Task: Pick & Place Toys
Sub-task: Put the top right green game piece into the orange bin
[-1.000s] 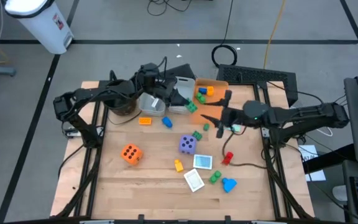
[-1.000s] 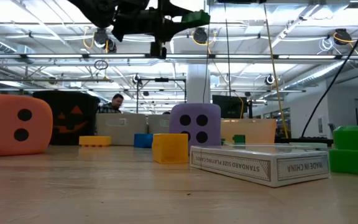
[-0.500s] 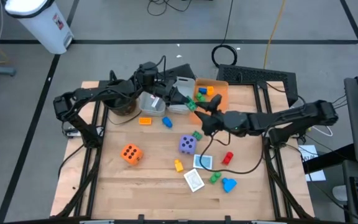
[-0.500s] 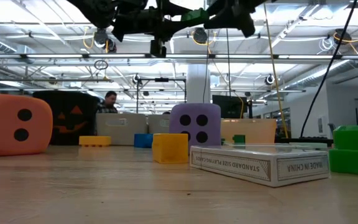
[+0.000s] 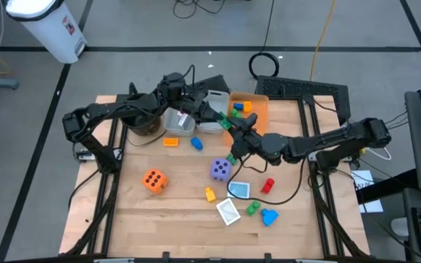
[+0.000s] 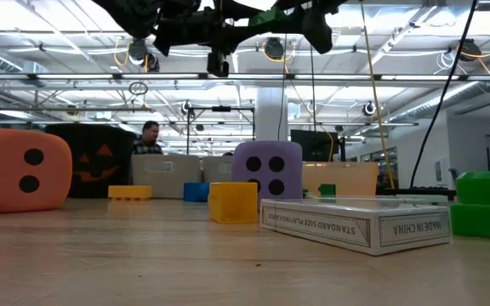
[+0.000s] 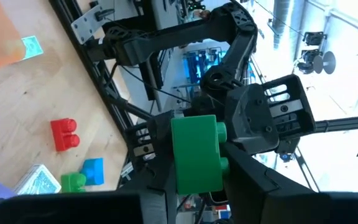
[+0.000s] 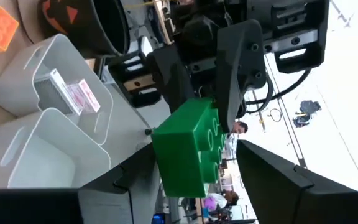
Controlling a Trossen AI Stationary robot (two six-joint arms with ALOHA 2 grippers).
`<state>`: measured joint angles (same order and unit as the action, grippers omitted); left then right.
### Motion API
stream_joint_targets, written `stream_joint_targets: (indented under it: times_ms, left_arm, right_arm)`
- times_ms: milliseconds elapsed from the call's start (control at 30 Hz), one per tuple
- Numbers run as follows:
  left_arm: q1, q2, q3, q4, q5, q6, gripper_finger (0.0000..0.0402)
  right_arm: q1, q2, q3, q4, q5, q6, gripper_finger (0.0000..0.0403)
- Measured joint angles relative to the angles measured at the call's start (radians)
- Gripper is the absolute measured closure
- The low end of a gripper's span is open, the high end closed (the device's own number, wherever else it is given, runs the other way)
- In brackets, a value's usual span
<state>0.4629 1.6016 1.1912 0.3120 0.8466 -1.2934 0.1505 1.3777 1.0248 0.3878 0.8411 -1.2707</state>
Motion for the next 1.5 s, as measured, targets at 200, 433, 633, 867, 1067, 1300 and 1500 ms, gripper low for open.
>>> stream_joint_targets:
  times_ms: [200, 433, 633, 867, 1067, 1300, 1500]
  left_arm:
    - [0.003, 0.000, 0.000, 0.000, -0.006, -0.001, 0.0290]
    - [0.003, 0.000, 0.000, 0.004, -0.005, 0.000, 0.0291]
    - [0.003, 0.000, 0.000, 0.004, -0.008, -0.011, 0.0305]
    - [0.002, 0.000, 0.000, 0.059, -0.053, 0.024, 0.0231]
    - [0.012, 0.000, 0.000, 0.087, -0.075, 0.054, 0.0172]
    - [0.071, 0.002, -0.001, 0.295, -0.084, 0.074, 0.0145]
    - [0.167, 0.002, -0.001, 0.494, -0.057, 0.008, 0.0153]
  right_arm:
    - [0.014, 0.000, 0.000, 0.005, 0.001, -0.015, 0.0205]
    - [0.021, 0.000, 0.000, 0.005, 0.001, -0.029, 0.0257]
    - [0.022, 0.000, -0.002, 0.013, 0.006, -0.040, 0.0309]
    - [0.023, -0.001, -0.001, 0.050, 0.001, -0.023, 0.0308]
    - [0.051, -0.003, -0.001, 0.078, 0.029, -0.035, 0.0311]
    - [0.069, -0.011, -0.001, 0.070, 0.133, -0.020, 0.0311]
    - [0.057, -0.081, 0.000, 0.037, 0.157, 0.070, 0.0311]
